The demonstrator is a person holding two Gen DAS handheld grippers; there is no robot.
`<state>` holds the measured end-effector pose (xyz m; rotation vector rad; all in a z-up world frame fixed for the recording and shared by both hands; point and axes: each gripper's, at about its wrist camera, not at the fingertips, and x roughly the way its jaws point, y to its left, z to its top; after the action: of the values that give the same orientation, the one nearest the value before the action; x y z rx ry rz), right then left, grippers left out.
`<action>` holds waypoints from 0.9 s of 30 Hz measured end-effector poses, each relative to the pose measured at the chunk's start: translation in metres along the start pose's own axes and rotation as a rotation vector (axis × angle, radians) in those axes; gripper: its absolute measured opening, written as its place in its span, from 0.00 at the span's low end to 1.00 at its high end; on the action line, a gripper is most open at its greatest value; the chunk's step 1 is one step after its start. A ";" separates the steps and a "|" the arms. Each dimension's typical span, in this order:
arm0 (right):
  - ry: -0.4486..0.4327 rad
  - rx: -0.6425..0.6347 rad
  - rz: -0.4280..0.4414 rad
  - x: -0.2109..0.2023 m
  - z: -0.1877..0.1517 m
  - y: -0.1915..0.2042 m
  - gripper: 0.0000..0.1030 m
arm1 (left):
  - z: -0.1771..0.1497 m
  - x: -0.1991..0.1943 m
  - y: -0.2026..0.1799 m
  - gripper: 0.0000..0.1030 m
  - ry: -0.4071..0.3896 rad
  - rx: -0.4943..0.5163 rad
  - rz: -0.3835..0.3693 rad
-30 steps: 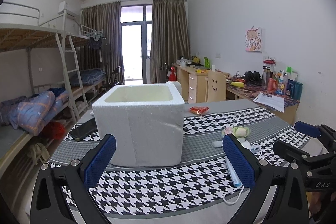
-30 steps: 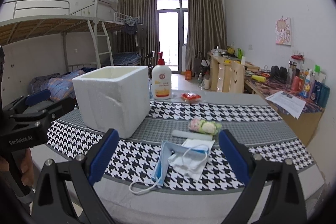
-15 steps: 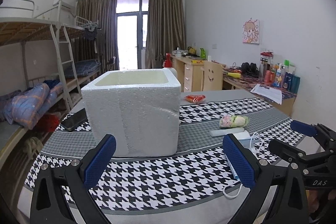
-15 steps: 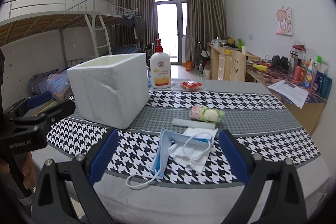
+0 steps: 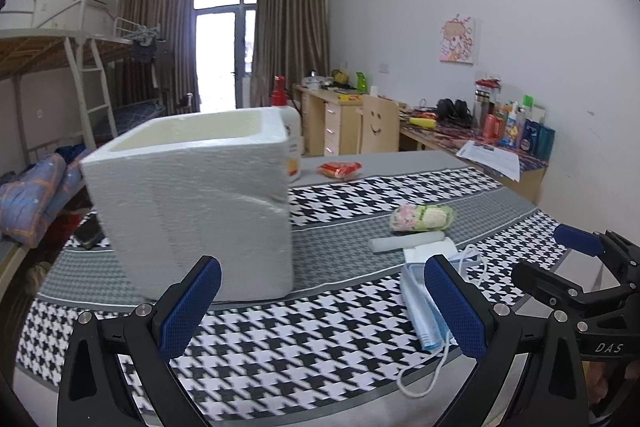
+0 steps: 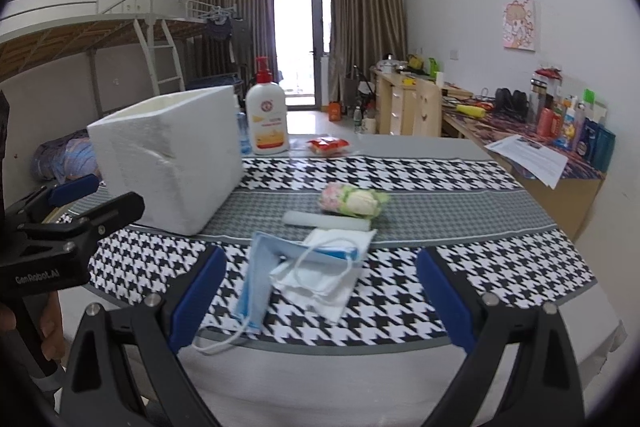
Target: Organize soft objects
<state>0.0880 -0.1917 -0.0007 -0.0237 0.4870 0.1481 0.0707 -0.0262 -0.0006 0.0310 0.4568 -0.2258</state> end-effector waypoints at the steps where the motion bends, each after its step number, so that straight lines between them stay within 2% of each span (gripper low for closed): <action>1: 0.002 0.002 -0.005 0.000 0.000 -0.003 0.95 | 0.000 0.003 -0.002 0.99 0.005 0.003 -0.003; 10: 0.031 0.036 -0.027 0.009 -0.006 -0.024 0.95 | -0.002 0.023 -0.017 0.99 0.045 0.023 -0.023; 27: 0.089 0.038 -0.021 0.028 -0.012 -0.037 0.95 | -0.010 0.060 -0.036 0.99 0.139 0.060 -0.084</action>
<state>0.1121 -0.2257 -0.0251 0.0015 0.5784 0.1171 0.1112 -0.0729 -0.0354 0.0868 0.5905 -0.3209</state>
